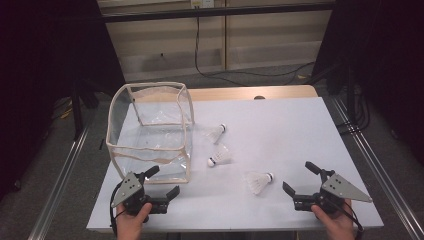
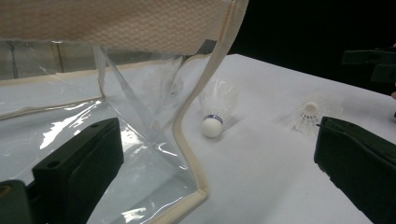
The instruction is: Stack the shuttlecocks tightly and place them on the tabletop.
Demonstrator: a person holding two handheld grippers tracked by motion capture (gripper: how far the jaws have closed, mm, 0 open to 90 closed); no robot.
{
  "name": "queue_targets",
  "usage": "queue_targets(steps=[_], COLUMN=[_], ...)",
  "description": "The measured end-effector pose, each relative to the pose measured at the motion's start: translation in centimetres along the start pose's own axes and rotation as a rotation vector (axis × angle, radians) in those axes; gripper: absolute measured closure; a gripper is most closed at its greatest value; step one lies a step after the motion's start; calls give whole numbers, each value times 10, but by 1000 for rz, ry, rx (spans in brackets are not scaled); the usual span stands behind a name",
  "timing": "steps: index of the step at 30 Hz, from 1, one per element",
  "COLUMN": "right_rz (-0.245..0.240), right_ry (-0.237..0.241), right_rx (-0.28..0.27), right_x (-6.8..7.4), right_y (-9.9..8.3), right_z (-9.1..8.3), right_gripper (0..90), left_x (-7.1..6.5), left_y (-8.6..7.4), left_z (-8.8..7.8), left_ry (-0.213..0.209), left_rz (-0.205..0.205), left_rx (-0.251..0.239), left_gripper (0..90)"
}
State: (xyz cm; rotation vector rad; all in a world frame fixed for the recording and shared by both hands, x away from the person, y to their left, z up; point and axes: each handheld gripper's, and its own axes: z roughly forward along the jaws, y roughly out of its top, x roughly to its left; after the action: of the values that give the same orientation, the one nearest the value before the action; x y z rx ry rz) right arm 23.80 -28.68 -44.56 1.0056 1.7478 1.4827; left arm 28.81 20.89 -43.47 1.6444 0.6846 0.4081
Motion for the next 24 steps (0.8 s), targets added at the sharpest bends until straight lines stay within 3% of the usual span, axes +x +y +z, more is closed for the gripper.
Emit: queue_targets(steps=[16, 24], right_rz=[-5, -6], right_ry=[16, 23], right_rx=[0, 6], right_x=[1, 3], right_y=[1, 1], right_z=[4, 5], right_gripper=[4, 4], left_x=[-12, -24], left_y=[4, 8], left_z=[8, 18], left_ry=[-35, -65], left_rz=[-1, -8], left_rx=[9, 11], left_gripper=[12, 11])
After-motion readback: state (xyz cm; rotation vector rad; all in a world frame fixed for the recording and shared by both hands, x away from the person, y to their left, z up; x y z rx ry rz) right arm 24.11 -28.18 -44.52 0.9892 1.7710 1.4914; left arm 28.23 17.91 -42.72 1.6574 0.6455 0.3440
